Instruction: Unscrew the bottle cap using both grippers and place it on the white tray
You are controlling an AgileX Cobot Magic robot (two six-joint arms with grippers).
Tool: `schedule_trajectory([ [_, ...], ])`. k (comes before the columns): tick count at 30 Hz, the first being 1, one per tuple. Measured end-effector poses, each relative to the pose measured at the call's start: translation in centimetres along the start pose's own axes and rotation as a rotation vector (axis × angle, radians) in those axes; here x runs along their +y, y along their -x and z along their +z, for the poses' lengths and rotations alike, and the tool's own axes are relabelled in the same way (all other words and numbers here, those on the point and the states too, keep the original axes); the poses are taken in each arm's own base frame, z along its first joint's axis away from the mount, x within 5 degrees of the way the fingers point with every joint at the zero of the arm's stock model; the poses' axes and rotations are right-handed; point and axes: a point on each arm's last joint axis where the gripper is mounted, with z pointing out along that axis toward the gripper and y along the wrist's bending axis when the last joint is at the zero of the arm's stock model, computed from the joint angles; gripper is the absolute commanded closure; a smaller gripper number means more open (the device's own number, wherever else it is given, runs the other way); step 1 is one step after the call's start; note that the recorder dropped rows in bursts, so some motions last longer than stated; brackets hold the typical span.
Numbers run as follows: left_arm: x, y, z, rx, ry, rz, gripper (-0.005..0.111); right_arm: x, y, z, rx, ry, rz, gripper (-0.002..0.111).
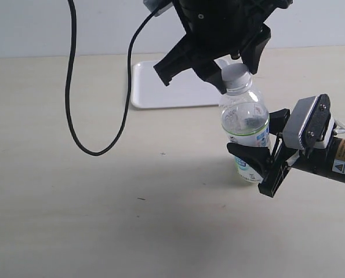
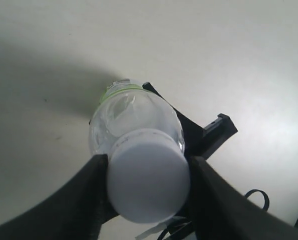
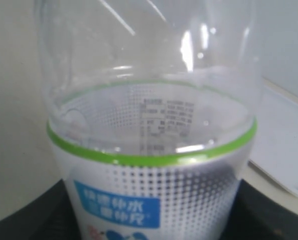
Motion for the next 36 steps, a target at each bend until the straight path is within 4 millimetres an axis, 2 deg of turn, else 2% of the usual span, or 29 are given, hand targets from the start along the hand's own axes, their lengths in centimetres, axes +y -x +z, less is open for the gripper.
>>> schedule_trajectory([
  [5,0.0,0.0,0.0,0.004,-0.001,-0.007,0.107,0.0,0.0,0.0,0.000,0.000,0.000,0.108],
  [8,0.0,0.0,0.0,0.006,-0.002,-0.009,0.100,0.0,0.0,0.0,0.000,0.000,0.000,0.108],
  [12,0.0,-0.1,0.0,0.010,-0.006,0.017,0.073,0.0,0.0,0.0,0.000,0.000,0.004,0.108],
  [15,-0.1,-0.1,0.0,0.013,-0.007,0.037,0.046,0.0,0.0,0.0,0.000,0.000,0.006,0.108],
  [16,-0.1,-0.1,0.0,0.015,-0.008,0.045,0.029,0.0,0.0,0.0,0.000,0.000,0.008,0.108],
  [18,-0.1,-0.3,0.0,0.032,-0.013,0.104,0.014,-0.1,0.0,0.0,0.001,-0.013,0.033,0.108],
  [22,-0.1,-0.1,0.0,0.046,-0.025,0.274,0.014,-0.2,0.0,0.0,0.003,-0.017,0.039,0.108],
  [24,0.1,0.5,-0.1,0.046,-0.033,0.432,0.014,-0.2,0.0,0.0,0.003,-0.018,0.040,0.108],
  [29,0.2,0.7,-0.1,0.036,-0.045,0.954,0.014,-0.2,0.0,0.0,0.003,-0.020,0.043,0.108],
  [32,0.2,0.7,-0.1,0.029,-0.047,1.185,0.014,-0.2,0.0,0.0,0.005,-0.020,0.043,0.108],
  [36,0.2,0.9,-0.1,0.012,-0.027,1.349,0.014,-0.2,0.0,0.0,0.005,-0.020,0.043,0.108],
])
